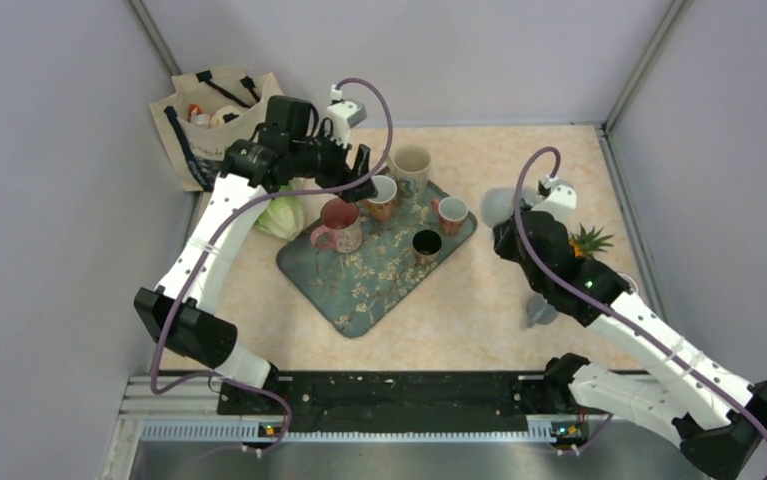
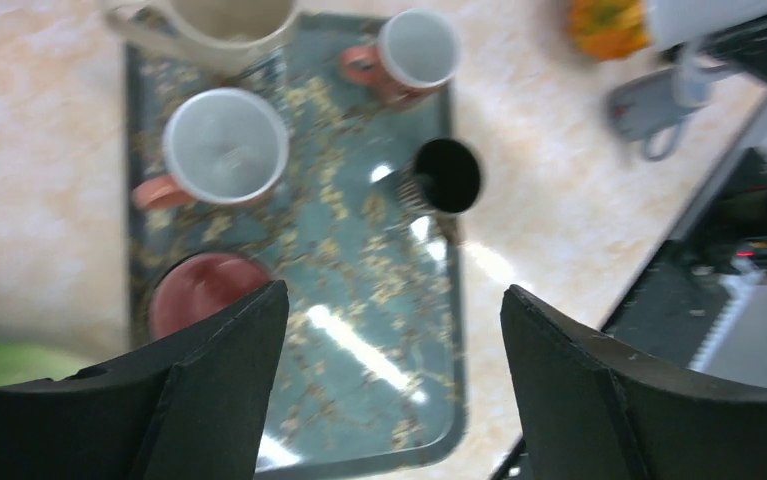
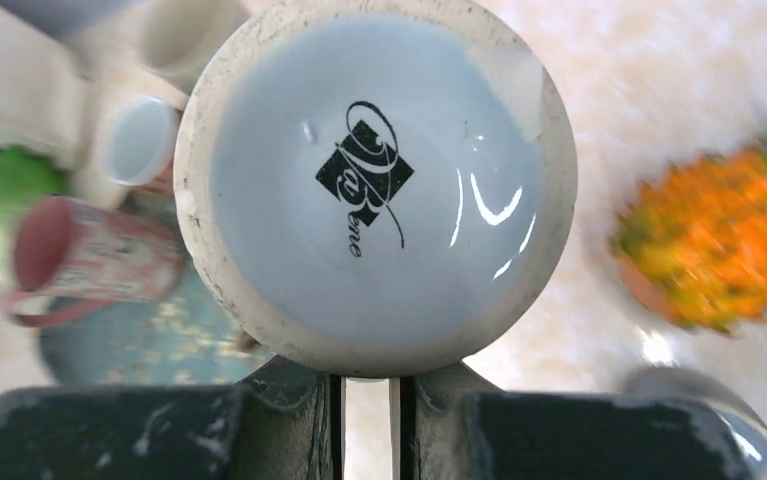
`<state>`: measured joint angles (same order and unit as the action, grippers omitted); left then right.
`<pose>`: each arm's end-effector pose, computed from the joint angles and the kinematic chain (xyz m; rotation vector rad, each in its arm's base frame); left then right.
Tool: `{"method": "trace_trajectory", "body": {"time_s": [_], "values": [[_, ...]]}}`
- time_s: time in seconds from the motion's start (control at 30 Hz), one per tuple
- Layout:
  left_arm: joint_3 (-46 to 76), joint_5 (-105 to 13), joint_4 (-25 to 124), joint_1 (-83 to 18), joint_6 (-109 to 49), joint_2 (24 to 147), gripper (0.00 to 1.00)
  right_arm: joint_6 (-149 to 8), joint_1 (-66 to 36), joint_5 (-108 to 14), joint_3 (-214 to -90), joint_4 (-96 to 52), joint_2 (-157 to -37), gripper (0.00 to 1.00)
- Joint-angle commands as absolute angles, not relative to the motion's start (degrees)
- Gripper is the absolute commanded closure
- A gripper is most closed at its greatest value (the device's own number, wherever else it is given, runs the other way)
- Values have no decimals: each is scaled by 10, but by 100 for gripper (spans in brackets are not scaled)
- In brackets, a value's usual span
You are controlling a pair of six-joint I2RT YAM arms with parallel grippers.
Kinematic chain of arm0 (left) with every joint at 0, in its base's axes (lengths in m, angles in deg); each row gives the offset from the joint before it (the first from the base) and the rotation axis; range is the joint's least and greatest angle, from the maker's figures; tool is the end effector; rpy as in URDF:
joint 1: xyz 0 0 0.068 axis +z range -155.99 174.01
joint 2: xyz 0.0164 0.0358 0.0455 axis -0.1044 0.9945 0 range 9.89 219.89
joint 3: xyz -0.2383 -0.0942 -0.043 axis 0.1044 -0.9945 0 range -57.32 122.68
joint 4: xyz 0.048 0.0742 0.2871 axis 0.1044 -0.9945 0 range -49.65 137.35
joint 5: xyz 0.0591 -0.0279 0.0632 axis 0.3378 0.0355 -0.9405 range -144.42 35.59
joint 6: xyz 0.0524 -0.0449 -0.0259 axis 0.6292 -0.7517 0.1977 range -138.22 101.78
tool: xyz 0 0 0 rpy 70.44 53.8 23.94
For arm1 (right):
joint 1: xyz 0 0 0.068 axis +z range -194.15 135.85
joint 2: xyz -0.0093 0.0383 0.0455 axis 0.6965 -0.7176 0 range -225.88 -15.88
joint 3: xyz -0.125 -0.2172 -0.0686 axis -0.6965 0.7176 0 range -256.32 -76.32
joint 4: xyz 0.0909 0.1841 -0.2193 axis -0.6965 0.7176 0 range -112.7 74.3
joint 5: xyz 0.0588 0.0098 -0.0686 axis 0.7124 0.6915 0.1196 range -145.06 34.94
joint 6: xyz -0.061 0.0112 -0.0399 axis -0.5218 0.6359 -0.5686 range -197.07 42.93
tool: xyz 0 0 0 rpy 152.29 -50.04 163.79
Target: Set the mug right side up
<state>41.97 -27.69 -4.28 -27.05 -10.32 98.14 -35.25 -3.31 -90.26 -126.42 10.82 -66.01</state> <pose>0.3444 -0.1624 0.3937 0.8032 2.1238 -0.6514 0.2118 0.1361 0.2970 0.3611 2.0152 0.2348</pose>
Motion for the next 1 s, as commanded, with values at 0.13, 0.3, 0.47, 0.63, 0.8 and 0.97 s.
{"method": "trace_trajectory", "body": {"time_s": [0.13, 0.3, 0.47, 0.63, 0.8, 0.97], "values": [[474, -24, 80, -272, -300, 976, 12, -449, -35, -687, -1350, -229, -676, 100], [430, 23, 204, -272, -425, 975, 9, -400, -35, -586, -1356, -385, -732, 100], [426, 33, 260, -273, -471, 990, 10, -374, -35, -534, -1382, -438, -784, 100], [431, 35, 293, -273, -491, 996, 17, -358, -32, -510, -1396, -460, -817, 100], [422, 50, 329, -272, -522, 1001, 34, -337, -30, -486, -1403, -477, -843, 100], [420, 77, 385, -275, -575, 1011, 55, -312, -30, -454, -1403, -496, -875, 100]]}}
